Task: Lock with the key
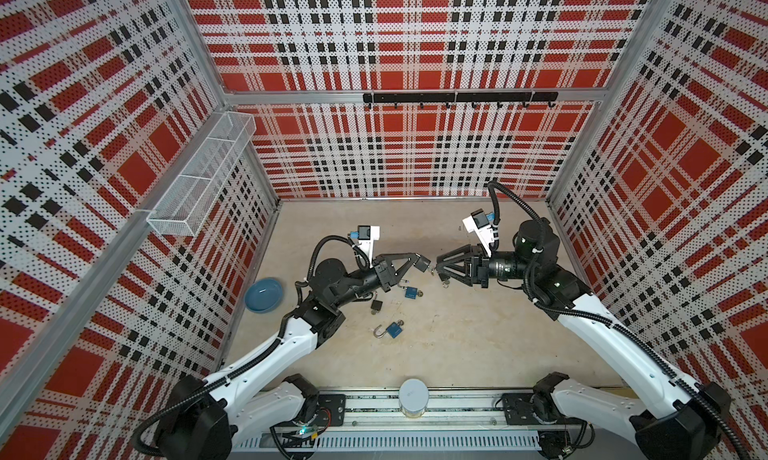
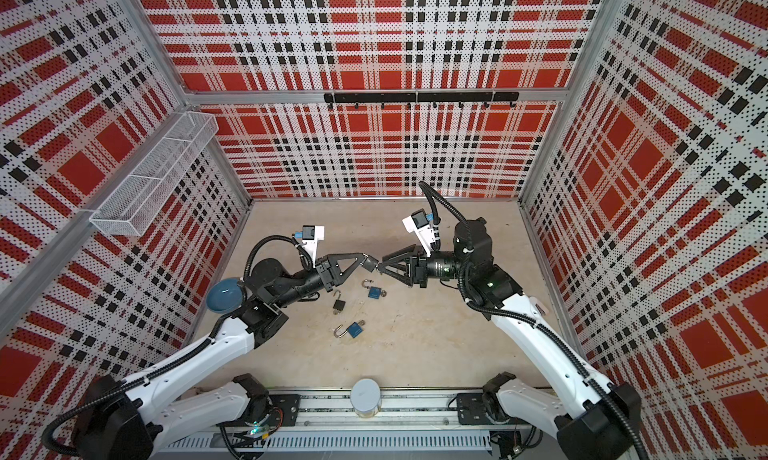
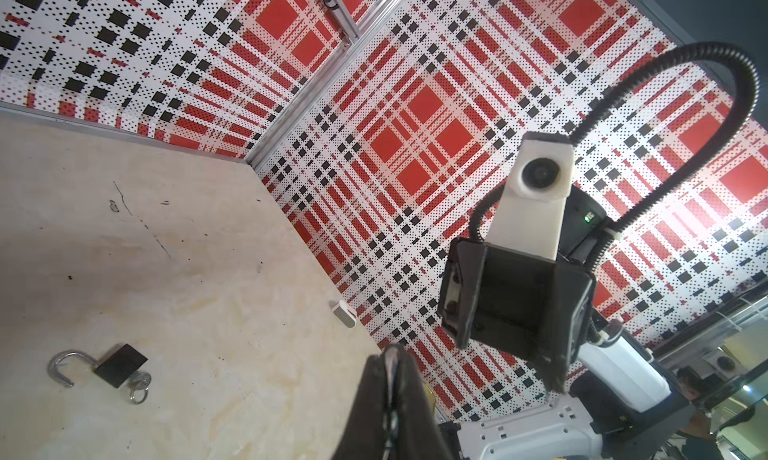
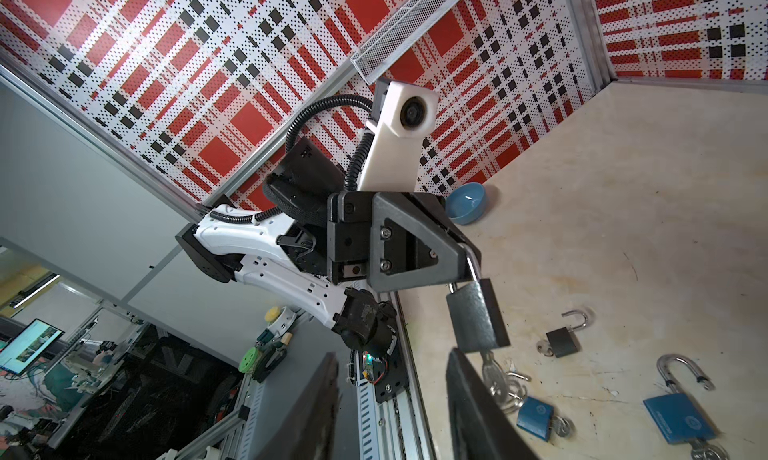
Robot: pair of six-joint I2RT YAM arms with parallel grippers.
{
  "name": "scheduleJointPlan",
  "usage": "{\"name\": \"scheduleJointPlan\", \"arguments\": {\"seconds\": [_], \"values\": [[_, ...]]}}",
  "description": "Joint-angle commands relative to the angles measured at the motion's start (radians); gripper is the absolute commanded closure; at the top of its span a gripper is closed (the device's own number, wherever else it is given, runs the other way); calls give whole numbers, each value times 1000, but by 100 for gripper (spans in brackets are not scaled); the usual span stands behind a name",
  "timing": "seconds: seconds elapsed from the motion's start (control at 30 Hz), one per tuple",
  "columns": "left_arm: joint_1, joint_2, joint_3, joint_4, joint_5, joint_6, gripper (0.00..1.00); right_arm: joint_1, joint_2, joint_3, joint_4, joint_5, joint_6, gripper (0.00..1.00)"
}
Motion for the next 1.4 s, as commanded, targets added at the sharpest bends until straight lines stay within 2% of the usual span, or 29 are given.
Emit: {"name": "scheduleJointPlan", "arguments": {"seconds": [0.0,0.57,0.8,1.1,1.27,1.37], "values": [[1,-25,30,24,9,-24,100,-4,28,6,57,-8,-4,56],[1,-25,74,41,6,-26,100,-12,79,-10,106,-15,26,57],[4,-26,78,53,-1,-29,100,-11,89,-11,119,-27,37,63],[7,-18,70,94,-10,-50,100,-11,95,-13,134,-52,51,80],[10,-13,56,126,-13,-70,100,-11,93,-12,133,-51,53,79],[13,-9,55,135,-10,-76,100,-11,96,-10,134,-53,52,85]]}}
